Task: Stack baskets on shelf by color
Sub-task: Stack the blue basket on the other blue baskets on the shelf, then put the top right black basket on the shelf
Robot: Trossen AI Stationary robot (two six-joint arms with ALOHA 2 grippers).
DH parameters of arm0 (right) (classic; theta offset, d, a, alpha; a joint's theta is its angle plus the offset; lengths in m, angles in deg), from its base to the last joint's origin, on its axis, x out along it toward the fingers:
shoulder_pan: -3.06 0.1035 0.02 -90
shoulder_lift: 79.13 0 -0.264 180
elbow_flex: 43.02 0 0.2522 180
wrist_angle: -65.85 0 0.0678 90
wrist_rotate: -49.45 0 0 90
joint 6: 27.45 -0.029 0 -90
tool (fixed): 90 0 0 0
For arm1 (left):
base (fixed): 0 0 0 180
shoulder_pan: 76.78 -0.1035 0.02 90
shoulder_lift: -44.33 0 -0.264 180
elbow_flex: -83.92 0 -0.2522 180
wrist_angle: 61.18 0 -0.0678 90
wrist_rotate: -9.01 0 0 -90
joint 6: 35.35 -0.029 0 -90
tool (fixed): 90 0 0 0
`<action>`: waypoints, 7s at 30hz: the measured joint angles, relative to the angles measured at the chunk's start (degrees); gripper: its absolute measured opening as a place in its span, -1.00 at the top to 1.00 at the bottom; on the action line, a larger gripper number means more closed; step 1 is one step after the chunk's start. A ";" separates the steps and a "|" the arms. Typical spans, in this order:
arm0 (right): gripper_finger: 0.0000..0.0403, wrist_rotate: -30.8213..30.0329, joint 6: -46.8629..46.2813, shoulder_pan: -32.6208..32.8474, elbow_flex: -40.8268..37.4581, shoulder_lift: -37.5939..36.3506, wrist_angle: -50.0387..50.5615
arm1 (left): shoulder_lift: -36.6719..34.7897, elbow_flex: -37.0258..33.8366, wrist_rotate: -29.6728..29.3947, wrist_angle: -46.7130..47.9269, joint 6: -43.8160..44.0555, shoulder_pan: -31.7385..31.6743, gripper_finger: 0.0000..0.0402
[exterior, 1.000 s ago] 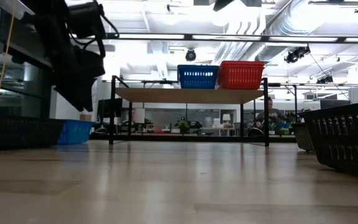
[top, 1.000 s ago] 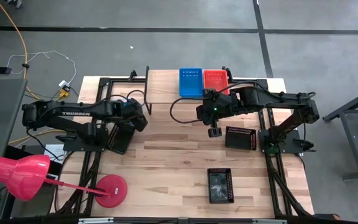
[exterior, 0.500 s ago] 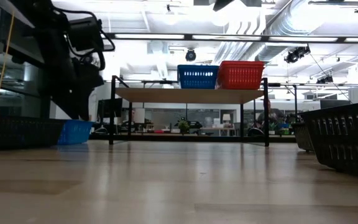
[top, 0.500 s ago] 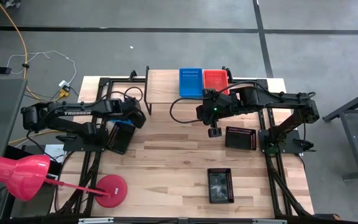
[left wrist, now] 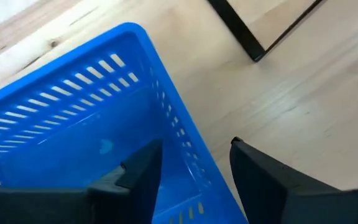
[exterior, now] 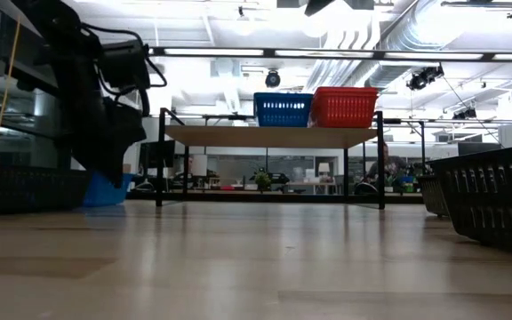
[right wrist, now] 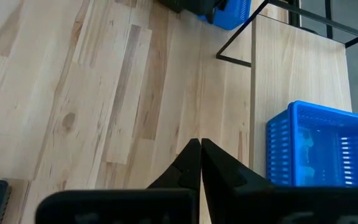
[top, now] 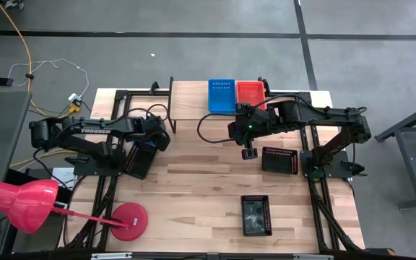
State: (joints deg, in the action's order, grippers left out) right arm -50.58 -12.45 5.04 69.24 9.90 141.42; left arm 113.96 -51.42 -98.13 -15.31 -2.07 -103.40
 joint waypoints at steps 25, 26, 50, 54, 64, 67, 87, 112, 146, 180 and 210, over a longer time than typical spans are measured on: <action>1.00 0.13 0.00 0.01 0.00 0.00 0.02 | -6.79 7.05 -1.54 12.14 -5.08 2.26 1.00; 1.00 0.13 0.00 0.02 0.00 0.00 0.02 | -7.46 7.94 -2.44 13.53 -4.96 2.55 1.00; 1.00 -2.44 2.00 -0.09 0.00 0.00 0.04 | -11.14 23.79 -22.23 3.13 -40.91 13.04 1.00; 1.00 -3.45 1.99 -0.09 0.00 0.00 0.04 | -7.83 23.80 -19.87 -3.00 -53.00 14.58 1.00; 1.00 -3.47 3.34 -0.45 0.00 0.00 0.02 | 5.24 30.84 -17.79 -2.55 -62.27 13.70 1.00; 1.00 -4.23 3.94 -0.48 0.00 -0.09 -0.39 | 7.98 36.27 -16.87 -3.02 -63.86 12.54 1.00; 1.00 -7.60 7.27 2.32 0.09 -7.72 -10.61 | 16.92 41.00 11.60 -25.24 -56.11 3.52 1.00; 1.00 -7.84 7.54 2.32 0.09 -7.72 -10.73 | 20.22 41.00 16.77 -22.08 -56.36 1.17 1.00; 1.00 -8.78 5.71 2.14 0.00 -7.69 -10.86 | 18.29 40.98 14.30 -20.91 -57.64 1.49 0.32; 1.00 -16.64 -39.56 -0.83 0.00 -7.68 18.08 | -15.49 4.39 31.97 -47.74 -38.58 2.45 0.22; 0.65 -19.32 -100.40 22.65 -44.78 -8.07 -7.28 | -16.39 0.11 31.73 -50.15 -35.63 7.62 0.22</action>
State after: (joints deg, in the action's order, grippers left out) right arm -69.89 -112.84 27.69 24.46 1.84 134.13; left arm 97.57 -51.31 -66.40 -65.46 -37.70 -95.77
